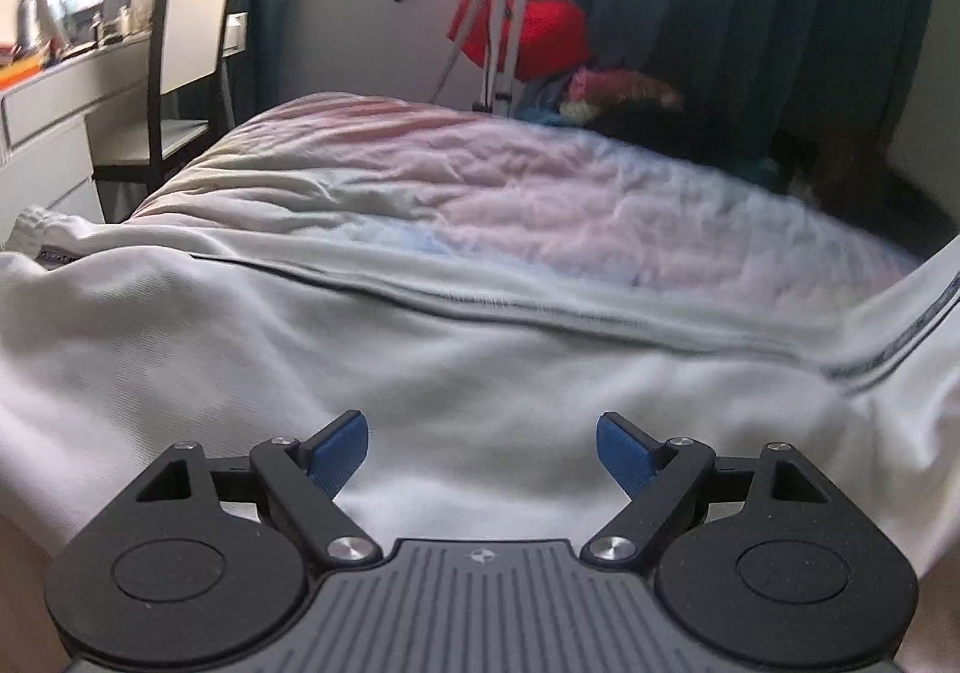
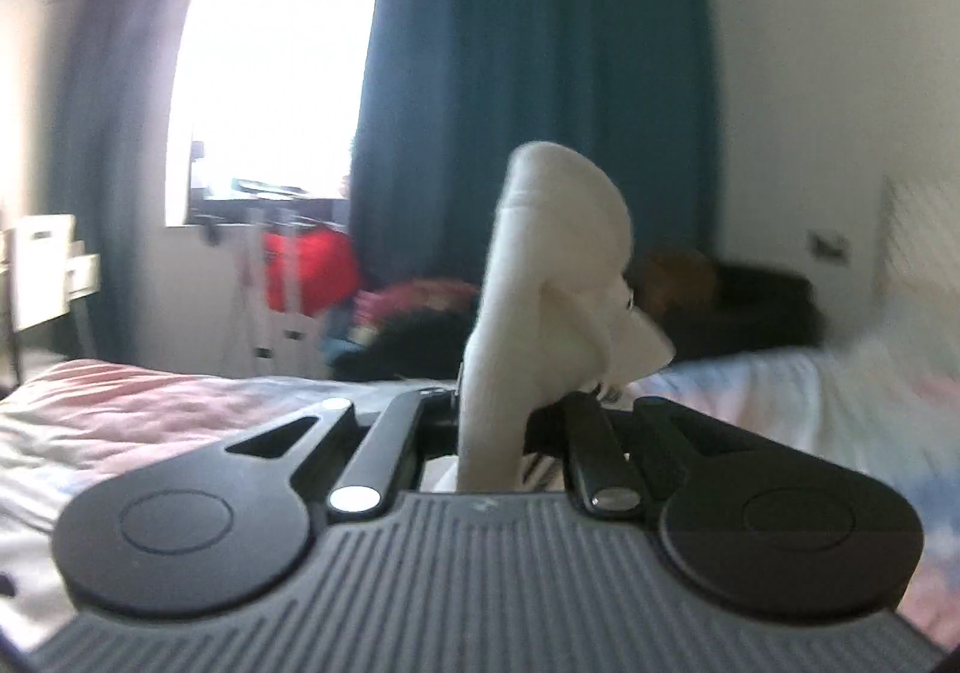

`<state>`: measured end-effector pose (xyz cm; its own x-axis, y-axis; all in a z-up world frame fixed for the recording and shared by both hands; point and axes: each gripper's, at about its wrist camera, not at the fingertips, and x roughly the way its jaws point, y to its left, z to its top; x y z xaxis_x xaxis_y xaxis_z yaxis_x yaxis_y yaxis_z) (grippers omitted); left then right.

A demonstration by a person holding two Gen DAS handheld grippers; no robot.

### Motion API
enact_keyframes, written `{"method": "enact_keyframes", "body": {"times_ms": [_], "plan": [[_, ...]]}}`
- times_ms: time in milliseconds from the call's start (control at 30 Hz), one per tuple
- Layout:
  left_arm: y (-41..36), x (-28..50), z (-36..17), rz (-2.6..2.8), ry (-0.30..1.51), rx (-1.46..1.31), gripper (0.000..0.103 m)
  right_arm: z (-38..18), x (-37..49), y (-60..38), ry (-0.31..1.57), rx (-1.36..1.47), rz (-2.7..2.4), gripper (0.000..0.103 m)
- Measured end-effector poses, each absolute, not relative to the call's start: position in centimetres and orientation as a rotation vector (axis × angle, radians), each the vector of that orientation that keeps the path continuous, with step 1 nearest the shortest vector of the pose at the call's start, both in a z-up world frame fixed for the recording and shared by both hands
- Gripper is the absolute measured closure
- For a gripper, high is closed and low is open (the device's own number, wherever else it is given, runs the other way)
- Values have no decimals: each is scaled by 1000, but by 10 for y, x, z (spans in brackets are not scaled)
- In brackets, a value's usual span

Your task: Fold clothes

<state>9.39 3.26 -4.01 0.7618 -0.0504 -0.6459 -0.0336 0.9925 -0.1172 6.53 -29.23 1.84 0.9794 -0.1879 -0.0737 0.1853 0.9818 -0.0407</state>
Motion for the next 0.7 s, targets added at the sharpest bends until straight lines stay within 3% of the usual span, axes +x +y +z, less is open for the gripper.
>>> {"method": "enact_keyframes", "body": {"times_ms": [200,500,700], "plan": [[62,91,-22,23,683,-209,18,8,68,-204,88,-186,-19,91],[117,83,-9,-11,637,-419,18,-77,63,-119,288,-355,220,90],[125,80,-18,-82,690,-533,18,-105,51,-98,363,-418,253,89]]}}
